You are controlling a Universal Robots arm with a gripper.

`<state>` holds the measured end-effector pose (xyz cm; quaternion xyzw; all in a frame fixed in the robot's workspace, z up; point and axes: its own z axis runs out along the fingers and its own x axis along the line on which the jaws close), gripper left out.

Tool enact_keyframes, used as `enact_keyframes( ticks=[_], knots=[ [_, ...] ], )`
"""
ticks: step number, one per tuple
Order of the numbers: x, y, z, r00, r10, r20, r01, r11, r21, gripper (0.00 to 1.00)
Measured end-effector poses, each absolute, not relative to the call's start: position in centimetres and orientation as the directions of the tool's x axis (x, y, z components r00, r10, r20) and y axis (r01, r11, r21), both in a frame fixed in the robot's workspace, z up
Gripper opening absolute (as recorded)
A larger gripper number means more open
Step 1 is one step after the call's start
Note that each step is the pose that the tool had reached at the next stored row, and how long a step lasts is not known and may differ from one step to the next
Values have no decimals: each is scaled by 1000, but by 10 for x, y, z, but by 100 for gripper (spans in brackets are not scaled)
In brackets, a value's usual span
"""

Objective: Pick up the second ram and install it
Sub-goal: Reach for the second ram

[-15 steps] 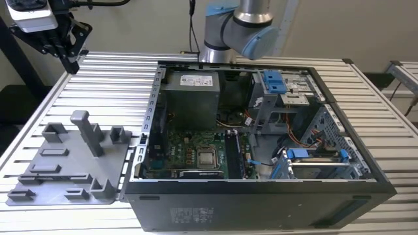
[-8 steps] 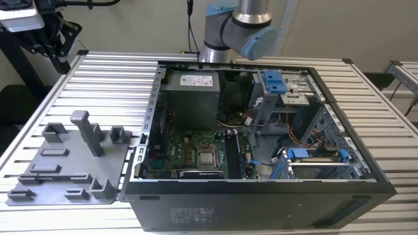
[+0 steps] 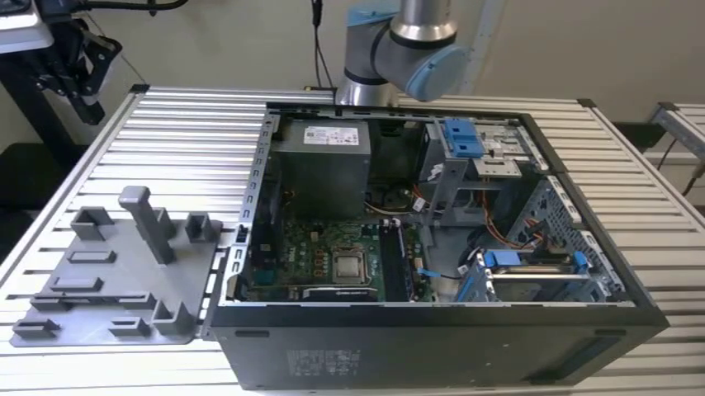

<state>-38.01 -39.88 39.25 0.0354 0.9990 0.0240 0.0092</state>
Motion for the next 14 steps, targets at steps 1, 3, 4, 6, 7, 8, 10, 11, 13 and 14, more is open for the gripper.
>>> enact_keyframes(
  ticks=[1, 3, 4, 6, 7, 8, 10, 11, 13, 14],
  knots=[
    [-382, -399, 393, -997, 71, -17, 70, 996, 49, 11],
    [-385, -399, 392, -997, 71, -16, 70, 996, 49, 11],
    [-386, -399, 392, -997, 71, -16, 70, 996, 48, 11],
    [-387, -399, 392, -997, 71, -16, 70, 996, 48, 11],
    [-387, -399, 392, -997, 71, -16, 70, 996, 48, 11],
    [-387, -399, 392, -997, 71, -16, 70, 996, 49, 11],
    [-387, -399, 392, -997, 71, -16, 70, 996, 49, 11],
    [-387, -399, 392, -997, 71, -16, 70, 996, 49, 11],
    [-388, -399, 392, -997, 71, -16, 70, 996, 49, 11],
    [-388, -399, 392, -997, 71, -16, 70, 996, 49, 11]
  ],
)
